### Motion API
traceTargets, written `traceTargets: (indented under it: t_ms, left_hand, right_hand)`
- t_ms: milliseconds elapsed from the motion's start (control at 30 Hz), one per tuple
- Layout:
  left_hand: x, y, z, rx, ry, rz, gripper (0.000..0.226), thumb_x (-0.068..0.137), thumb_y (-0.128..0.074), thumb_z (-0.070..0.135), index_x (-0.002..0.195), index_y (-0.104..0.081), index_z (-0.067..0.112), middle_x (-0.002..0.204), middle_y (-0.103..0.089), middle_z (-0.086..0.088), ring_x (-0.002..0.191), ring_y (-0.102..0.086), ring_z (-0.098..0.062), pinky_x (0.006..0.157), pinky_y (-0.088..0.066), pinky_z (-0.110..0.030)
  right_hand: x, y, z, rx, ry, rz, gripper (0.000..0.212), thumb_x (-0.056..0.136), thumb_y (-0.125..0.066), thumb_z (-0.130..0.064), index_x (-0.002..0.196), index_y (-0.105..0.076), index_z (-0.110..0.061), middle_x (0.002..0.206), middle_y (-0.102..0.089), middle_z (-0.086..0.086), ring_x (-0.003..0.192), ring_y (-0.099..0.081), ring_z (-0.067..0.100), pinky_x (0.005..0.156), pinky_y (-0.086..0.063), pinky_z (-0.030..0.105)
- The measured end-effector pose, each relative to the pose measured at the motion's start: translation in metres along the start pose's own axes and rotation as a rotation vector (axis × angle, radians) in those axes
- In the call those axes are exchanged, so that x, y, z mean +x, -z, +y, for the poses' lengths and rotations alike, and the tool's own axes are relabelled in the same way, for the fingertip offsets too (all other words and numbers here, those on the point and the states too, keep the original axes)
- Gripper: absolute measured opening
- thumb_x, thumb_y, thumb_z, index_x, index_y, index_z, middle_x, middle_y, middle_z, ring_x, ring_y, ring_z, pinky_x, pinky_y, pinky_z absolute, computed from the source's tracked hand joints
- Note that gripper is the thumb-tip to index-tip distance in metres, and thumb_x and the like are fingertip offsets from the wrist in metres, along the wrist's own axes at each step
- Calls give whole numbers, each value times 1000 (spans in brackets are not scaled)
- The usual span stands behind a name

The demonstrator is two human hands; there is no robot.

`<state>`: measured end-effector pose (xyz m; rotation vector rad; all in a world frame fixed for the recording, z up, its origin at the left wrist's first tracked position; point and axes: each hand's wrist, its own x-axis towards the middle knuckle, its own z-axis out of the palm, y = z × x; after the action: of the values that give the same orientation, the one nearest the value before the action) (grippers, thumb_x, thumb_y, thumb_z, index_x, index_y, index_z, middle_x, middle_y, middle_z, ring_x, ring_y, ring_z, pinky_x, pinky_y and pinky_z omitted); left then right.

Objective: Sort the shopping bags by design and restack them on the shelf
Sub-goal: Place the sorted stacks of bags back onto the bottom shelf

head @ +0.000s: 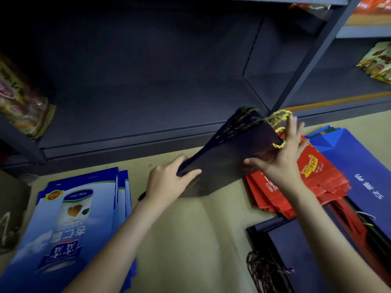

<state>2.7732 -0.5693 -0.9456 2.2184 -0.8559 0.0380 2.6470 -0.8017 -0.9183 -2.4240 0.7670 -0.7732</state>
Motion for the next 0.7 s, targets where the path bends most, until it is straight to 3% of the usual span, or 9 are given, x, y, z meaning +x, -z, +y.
traceTargets:
  t_ms: [100,133,200,267,333,400,467,600,700]
  left_hand:
    - [-22,-7,-13,-157,113,58,56,69,-59,65,88,-67,14,65,-65,6,62,-62,-19,56,-41,-21]
    - [-28,-10,-17,-177,139,62,58,67,-57,67,87,-67,13,66,-65,6,62,-61,-18,56,-42,-22]
    - [-39,-16,-24,-224,180,57,60,66,-56,67,85,-66,11,68,-66,5,64,-62,-17,57,-45,-27]
    - [-44,-18,-34,-284,223,46,59,65,-61,64,89,-67,10,76,-67,7,71,-62,-14,63,-48,-30]
    - [-43,-10,-41,-313,262,0,53,67,-73,52,103,-67,12,88,-65,9,85,-64,-16,70,-48,-25]
    - [-38,3,-38,-379,265,-56,41,73,-81,27,109,-62,22,95,-62,16,98,-63,-15,79,-47,-22]
    - [-33,18,-23,-507,191,-28,47,71,-82,19,104,-54,36,94,-63,27,99,-60,4,83,-46,-14]
    - [-35,27,-2,-593,40,179,55,62,-81,37,107,-49,38,105,-61,32,100,-58,9,84,-45,-8]
    - [-43,16,-15,-616,105,271,59,58,-80,53,109,-52,46,106,-62,28,102,-59,4,86,-47,-15]
  right_hand:
    - [14,27,-22,-92,223,-209,123,59,-88,-27,151,-8,-21,154,-22,-2,145,-2,12,112,15,39]
    - [18,32,-26,-109,256,-277,116,59,-88,-24,150,-16,-18,152,-28,2,144,-10,13,114,7,38]
    - [24,34,-37,-113,285,-400,96,57,-89,-21,139,-39,-11,137,-44,7,134,-35,23,112,-22,34]
    - [28,28,-48,-217,416,-404,83,48,-92,-25,119,-53,-6,111,-50,10,104,-48,32,91,-41,40]
    - [26,17,-55,-326,544,-356,76,45,-91,-34,105,-53,-9,97,-50,11,90,-46,29,79,-39,40]
    - [18,5,-65,-360,611,-321,63,53,-79,-42,101,-49,-15,94,-48,8,88,-41,25,76,-30,35]
    - [9,-5,-74,-394,681,-296,51,61,-72,-39,99,-50,-14,93,-47,7,86,-39,25,72,-28,34]
    - [-3,-14,-84,-416,733,-247,51,66,-72,-36,104,-47,-12,97,-48,9,86,-38,25,72,-26,35]
    - [-11,-12,-88,-391,732,-237,75,69,-59,-53,128,-42,-10,130,-43,11,120,-39,31,96,-29,39]
